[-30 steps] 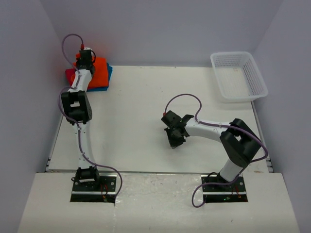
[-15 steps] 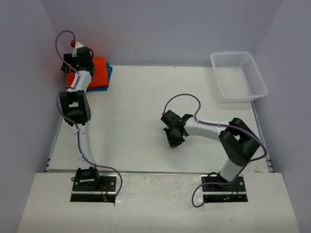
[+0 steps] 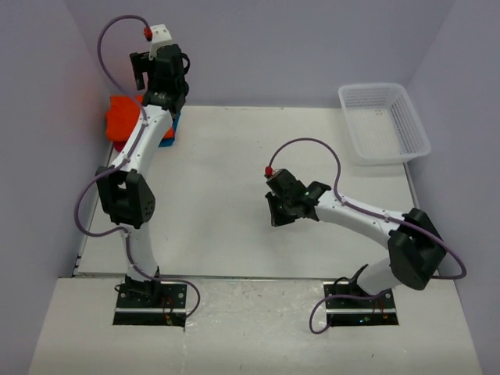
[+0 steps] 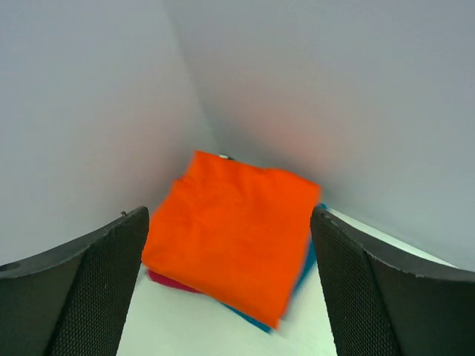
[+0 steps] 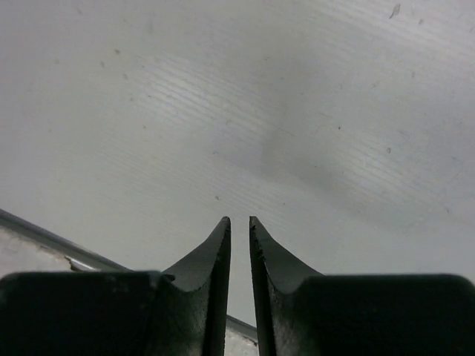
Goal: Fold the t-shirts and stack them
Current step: Put the neatly folded tshirt into the corner of the board with the left arm
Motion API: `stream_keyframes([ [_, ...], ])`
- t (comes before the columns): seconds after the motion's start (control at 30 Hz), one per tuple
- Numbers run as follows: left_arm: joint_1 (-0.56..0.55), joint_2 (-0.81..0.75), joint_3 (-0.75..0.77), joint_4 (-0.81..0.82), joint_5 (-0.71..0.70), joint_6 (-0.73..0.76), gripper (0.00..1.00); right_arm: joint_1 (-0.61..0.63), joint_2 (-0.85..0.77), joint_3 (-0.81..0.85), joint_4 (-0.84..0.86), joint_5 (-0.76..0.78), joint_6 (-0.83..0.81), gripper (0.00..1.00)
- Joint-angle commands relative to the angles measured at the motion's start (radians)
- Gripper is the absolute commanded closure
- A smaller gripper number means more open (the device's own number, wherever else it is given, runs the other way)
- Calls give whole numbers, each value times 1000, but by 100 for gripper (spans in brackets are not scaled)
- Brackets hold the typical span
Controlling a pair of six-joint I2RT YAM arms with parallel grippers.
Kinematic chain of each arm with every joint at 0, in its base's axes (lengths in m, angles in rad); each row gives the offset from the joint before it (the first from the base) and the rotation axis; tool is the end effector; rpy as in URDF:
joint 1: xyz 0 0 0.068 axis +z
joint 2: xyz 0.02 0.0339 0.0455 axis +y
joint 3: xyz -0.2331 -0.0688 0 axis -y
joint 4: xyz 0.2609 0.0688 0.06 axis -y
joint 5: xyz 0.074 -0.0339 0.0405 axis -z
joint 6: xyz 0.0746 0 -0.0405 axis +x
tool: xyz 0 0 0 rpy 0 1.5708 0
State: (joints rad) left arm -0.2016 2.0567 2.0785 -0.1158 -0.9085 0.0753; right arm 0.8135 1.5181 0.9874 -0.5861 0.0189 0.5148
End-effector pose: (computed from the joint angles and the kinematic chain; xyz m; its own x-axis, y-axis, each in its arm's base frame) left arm 0.5092 -0.0440 0.3740 -0.1403 0.0759 -0.9872 -0.6373 0.7561 0.1487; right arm 0.2265 0.2376 0.1324 -0.8923 -0.2273 -0.3901 -0.3235 0.9246 0.2011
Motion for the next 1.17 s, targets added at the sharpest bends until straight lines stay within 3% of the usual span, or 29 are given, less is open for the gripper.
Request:
stream_keyframes([
  [0.0,27,-140,-158,-275,251,-366,11,7,-119,31,64,52,-24,82],
  [0.03,27,-218,-216,-262,386,-441,11,6,-145,17,84,52,-32,80],
  [0.13,4,-391,-518,-106,584,-521,11,6,-272,-55,176,29,-54,73],
  [0.2,-22,-472,-730,-26,644,-557,10,6,-335,-110,250,12,-85,62],
  [0.27,-44,-572,-840,60,707,-589,7,6,-383,-138,287,48,-120,50],
  [0.3,-68,-617,-916,73,720,-598,2,7,-380,-129,272,82,-128,49],
  [0.4,-142,-679,-1018,94,728,-574,0,6,-311,-11,82,249,-121,48],
  [0.43,-165,-719,-1037,97,709,-545,0,6,-338,-19,95,291,-136,36],
  [0.47,-195,-737,-1073,97,706,-537,0,6,-367,-62,176,274,-160,1],
  [0.57,-240,-820,-1156,97,708,-537,0,6,-458,-102,270,270,-199,1],
  [0.77,-329,-915,-1297,97,709,-543,0,4,-495,-49,272,234,-177,1],
  [0.9,-381,-862,-1279,30,659,-473,0,6,-501,-39,289,233,-177,1],
  [1.13,-453,-961,-1334,36,567,-519,0,-17,-475,-35,247,191,-164,1],
])
